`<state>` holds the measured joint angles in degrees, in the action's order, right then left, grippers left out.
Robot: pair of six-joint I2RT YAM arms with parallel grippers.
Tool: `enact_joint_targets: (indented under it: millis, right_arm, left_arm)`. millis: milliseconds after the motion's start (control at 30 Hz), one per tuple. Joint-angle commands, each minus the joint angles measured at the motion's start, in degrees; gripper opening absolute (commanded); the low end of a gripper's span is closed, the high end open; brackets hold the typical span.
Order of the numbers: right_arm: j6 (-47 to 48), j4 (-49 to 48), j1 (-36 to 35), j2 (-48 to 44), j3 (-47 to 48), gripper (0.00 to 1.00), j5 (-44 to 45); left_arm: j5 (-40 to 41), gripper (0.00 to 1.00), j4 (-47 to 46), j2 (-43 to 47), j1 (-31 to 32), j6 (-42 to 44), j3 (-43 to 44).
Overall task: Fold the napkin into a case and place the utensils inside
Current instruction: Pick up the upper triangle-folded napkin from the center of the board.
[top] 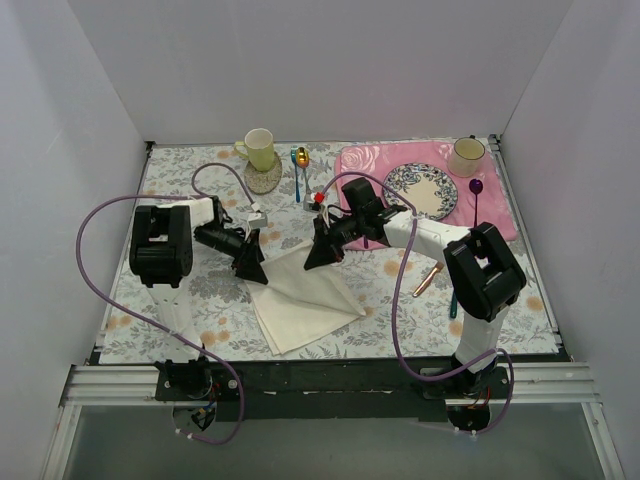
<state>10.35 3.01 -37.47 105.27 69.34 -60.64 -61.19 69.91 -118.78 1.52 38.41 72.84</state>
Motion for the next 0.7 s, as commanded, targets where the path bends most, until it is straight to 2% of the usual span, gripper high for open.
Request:
enact_joint_targets:
  millis: [0, 133, 267, 400, 500, 533, 667]
  right_arm:
    - [2.48, 1.47, 0.21, -3.06, 2.73, 0.01, -2.20]
    - [3.19, 2.36, 0.30, -3.14, 2.99, 0.01, -1.85]
    - [3.54, 2.71, 0.38, -3.41, 2.91, 0.01, -1.67]
    - [4.41, 3.67, 0.56, -3.85, 3.34, 0.01, -1.41]
    - [4.94, 4.46, 0.73, -4.20, 3.70, 0.01, -0.62]
    - [5.29, 4.55, 0.74, -4.29, 4.13, 0.01, 0.34]
    - [6.70, 4.73, 1.52, -5.78, 4.75, 0.01, 5.00]
  left_arm:
    - [5.99, 0.61, -1.00, 1.09, 1.29, 5.61, -0.67]
    - [6.43, 0.56, 0.05, 2.50, 1.65, 7.20, -3.05]
    - [4.68, 0.48, 1.54, 2.24, 0.51, 4.75, -2.71]
    - [2.13, 0.35, 4.79, 0.04, -0.81, 3.86, 0.98]
    - [3.18, 0.13, 4.89, 1.00, -1.08, 3.34, 1.17]
    - [3.44, 0.00, 4.71, 1.97, -1.17, 2.81, 1.25]
    - [4.41, 0.00, 2.70, 5.57, -1.26, -2.37, 2.66]
